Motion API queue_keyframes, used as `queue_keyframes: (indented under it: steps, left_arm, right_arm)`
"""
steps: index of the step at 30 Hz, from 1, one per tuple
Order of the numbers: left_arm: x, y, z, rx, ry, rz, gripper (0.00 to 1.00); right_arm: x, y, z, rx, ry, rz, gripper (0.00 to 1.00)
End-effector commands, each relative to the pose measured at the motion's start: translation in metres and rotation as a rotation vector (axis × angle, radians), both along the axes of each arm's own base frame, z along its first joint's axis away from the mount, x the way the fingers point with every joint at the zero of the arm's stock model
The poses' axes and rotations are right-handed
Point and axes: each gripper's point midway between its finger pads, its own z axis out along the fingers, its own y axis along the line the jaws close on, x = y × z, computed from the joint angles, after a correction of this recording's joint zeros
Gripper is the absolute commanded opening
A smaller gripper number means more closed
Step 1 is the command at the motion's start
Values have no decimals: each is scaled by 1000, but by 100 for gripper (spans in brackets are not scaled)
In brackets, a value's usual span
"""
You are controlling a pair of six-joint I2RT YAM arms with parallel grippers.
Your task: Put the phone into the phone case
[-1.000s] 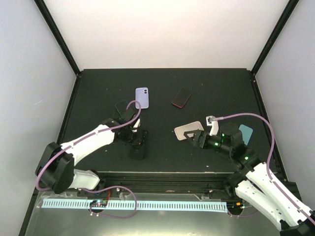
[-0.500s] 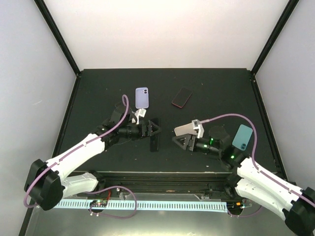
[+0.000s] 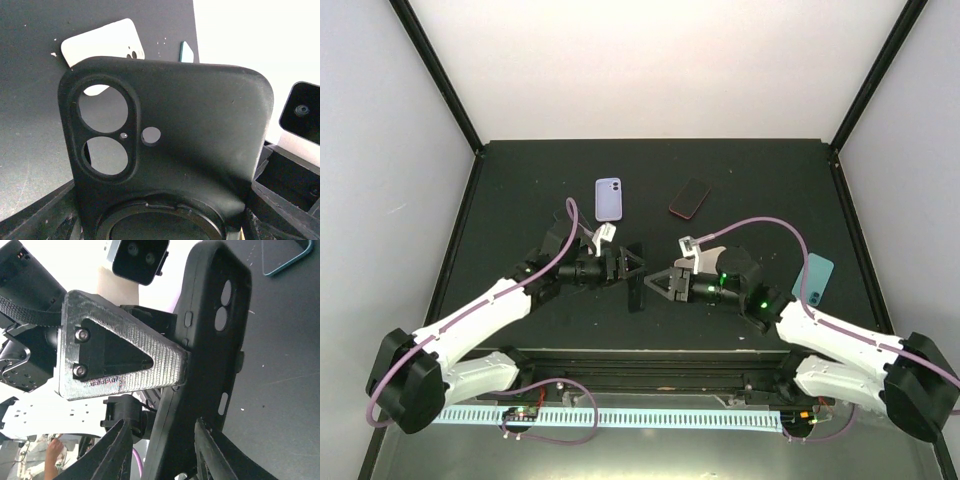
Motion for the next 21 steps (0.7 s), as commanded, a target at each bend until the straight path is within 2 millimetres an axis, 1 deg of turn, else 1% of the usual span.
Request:
queue_keyframes:
  steps: [1,5,8,10,11,13,16,18,20,21]
  left_arm:
    - [-2,-6,17,-60,-37,-25,70]
    - [-4,-7,18,-83,-32,-30,70]
    - [-5,-7,20,-94,-36,-30,70]
    - [-5,-6,20,-93,-38,-28,70]
    - [-5,-6,18,-91,-37,-26,70]
    - [-5,-6,16,-90,-32,-24,75]
    - [-5,-6,16,-89,-29,-20,85]
    - [-4,-4,18,-82,-41,-13,91]
    - [-2,0,17,-54,-49,1,98]
    - [-1,2,18,-40,-57,7,99]
  right_arm:
    - [-4,14,21,63,-38,47,36]
    - [-6,20,16,55,-25,56,32]
    - [-6,20,15,53,-23,50,19]
    - [-5,19,16,62,-26,42,6]
    - [-6,18,17,66,-28,41,2]
    - [-6,18,17,67,-27,44,1]
    - [-7,17,11,43,-16,40,1]
    - [-5,13,2,9,-6,23,1]
    - [-3,7,-13,-61,11,-3,1]
    - [-2,4,-18,-95,11,-16,1]
